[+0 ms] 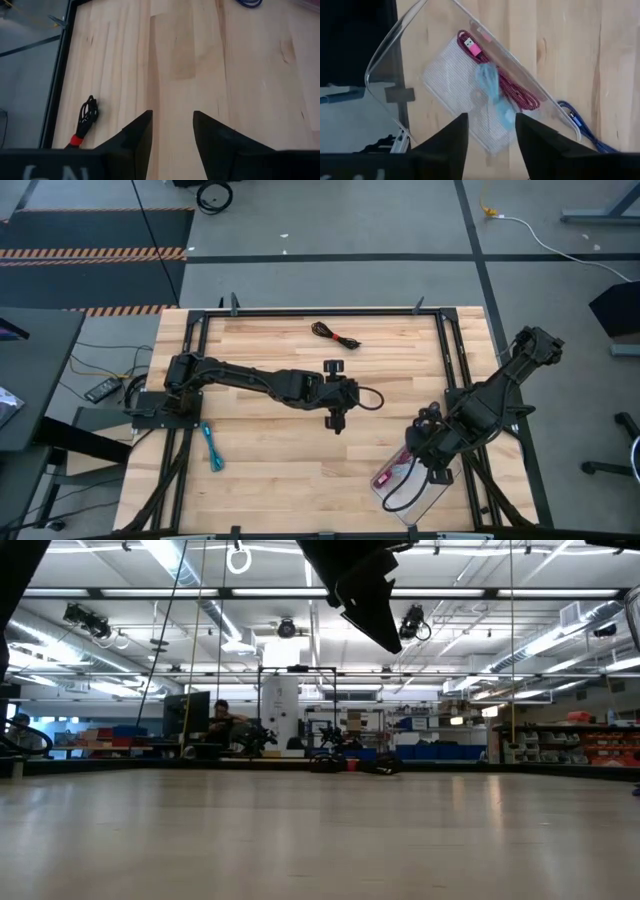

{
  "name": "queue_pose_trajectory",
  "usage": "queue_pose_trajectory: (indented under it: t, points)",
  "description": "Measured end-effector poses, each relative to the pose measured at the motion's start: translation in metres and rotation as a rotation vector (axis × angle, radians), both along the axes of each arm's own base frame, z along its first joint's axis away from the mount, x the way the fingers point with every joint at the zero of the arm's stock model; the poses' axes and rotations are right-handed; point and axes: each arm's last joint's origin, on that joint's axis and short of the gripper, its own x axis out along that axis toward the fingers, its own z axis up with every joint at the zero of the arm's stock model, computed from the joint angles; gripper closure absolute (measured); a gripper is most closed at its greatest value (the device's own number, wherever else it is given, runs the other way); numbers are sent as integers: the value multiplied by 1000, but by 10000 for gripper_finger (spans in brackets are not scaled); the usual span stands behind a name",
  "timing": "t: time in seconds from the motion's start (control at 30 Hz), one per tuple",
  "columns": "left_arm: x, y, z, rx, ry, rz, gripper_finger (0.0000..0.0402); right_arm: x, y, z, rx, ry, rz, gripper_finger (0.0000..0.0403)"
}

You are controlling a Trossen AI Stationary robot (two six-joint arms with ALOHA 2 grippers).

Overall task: Pick and place USB-C Cables
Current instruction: Put the light blue USB cable into the transparent bin, then put the dark blue USB cable into the transparent bin

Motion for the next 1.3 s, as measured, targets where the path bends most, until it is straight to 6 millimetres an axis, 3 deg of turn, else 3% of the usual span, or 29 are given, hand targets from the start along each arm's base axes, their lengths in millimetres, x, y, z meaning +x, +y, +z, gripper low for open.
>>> queue_pose_trajectory:
  t: [0.13, 0.27, 0.5, 0.67, 0.8, 1.07, 1.17, 1.3]
  points:
    - [-1, 0, -1, 1, 16, 0, 253, 0, -1, 0, -19, -8, 1, 228]
    - [-1, 0, -2, 2, 19, 1, 253, -4, -10, -4, -177, -18, -30, 232]
    - [-1, -1, -2, -24, 28, -34, 253, -22, -51, -30, -484, 295, -49, 233]
    - [-1, -1, -3, -65, 50, -103, 253, -20, -65, -47, -408, 402, 7, 233]
    - [0, 7, -4, -114, 61, -150, 253, -14, -72, -49, -378, 399, -35, 233]
    - [-6, 50, -9, -127, 159, -105, 253, -11, -77, -49, -359, 388, -38, 233]
    - [-9, 76, -13, -136, 193, -109, 253, -7, -81, -49, -366, 368, -77, 234]
    - [-18, 117, -35, -211, 222, -201, 253, 1, -89, -50, -346, 333, -136, 234]
